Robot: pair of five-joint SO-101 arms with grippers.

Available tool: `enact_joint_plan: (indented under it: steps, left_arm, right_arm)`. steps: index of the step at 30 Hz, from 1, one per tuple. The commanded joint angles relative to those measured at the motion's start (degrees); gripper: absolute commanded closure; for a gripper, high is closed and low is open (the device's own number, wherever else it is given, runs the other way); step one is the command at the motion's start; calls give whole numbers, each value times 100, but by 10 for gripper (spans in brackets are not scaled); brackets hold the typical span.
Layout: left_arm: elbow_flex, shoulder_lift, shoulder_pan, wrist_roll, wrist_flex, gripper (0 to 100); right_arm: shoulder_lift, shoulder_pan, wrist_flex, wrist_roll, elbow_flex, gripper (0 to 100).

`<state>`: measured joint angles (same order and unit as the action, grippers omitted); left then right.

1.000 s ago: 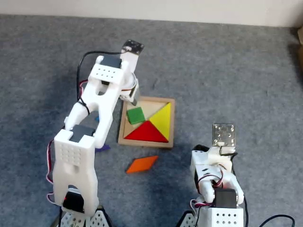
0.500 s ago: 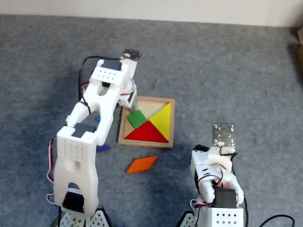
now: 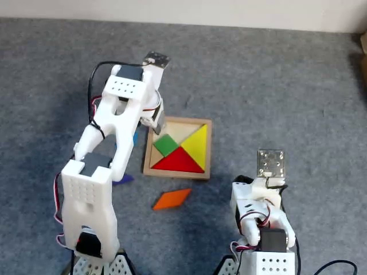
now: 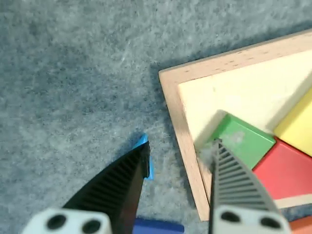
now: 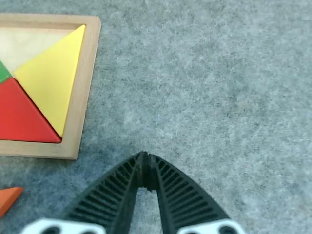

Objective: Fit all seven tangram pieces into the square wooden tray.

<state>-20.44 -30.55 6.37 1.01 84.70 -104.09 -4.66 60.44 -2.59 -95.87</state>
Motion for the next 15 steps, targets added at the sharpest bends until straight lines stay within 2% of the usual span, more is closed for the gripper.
enact_joint_plan:
  steps: [1,8,15]
  left_arm:
    - [-48,479,84,-53,26,800]
    - [4,1209,-400,88,70,796]
    - [13,1015,-901,1565,440,796]
  right_arm:
    - [-22,84,-171,53,-593,993]
    - [-22,84,-171,53,-593,993]
    - [-22,84,-163,53,-593,993]
